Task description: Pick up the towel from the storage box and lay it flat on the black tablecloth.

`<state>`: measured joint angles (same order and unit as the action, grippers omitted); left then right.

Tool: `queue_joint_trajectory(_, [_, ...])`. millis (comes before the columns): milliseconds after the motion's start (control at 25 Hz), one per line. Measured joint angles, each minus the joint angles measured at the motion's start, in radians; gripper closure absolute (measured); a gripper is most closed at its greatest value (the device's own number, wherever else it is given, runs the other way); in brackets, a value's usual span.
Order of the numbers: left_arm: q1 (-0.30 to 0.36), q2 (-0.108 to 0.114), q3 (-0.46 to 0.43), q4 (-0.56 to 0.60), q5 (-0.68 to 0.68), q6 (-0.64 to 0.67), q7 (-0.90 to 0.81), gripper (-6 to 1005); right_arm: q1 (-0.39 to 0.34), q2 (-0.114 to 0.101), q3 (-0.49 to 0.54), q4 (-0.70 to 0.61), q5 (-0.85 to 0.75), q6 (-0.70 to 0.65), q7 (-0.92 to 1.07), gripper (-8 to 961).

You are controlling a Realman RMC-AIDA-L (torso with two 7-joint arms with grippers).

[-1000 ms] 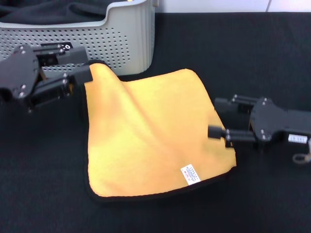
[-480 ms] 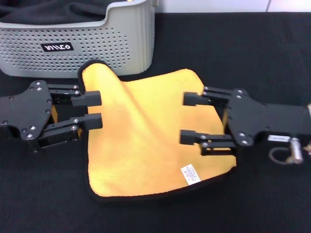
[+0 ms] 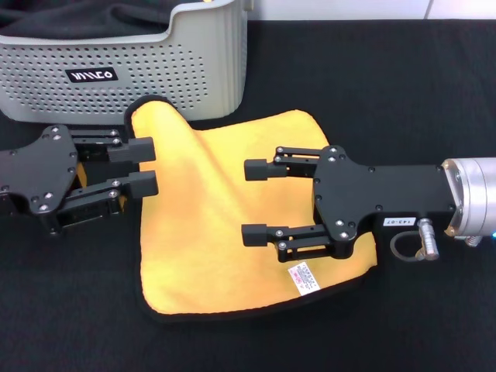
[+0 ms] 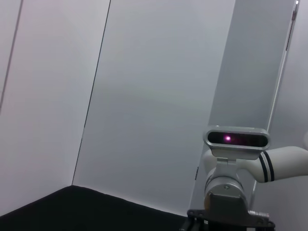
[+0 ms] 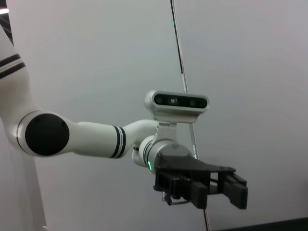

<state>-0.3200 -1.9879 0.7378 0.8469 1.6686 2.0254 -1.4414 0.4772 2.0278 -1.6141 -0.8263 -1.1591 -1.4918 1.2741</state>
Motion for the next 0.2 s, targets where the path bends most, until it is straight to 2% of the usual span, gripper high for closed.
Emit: queue_joint_trajectory(200, [0.004,0.0,0.0,0.001,-0.002,-0.001,0.014,592,-0.006,0.0,-0.001,0.0,0.008,-0.001,-0.001,201])
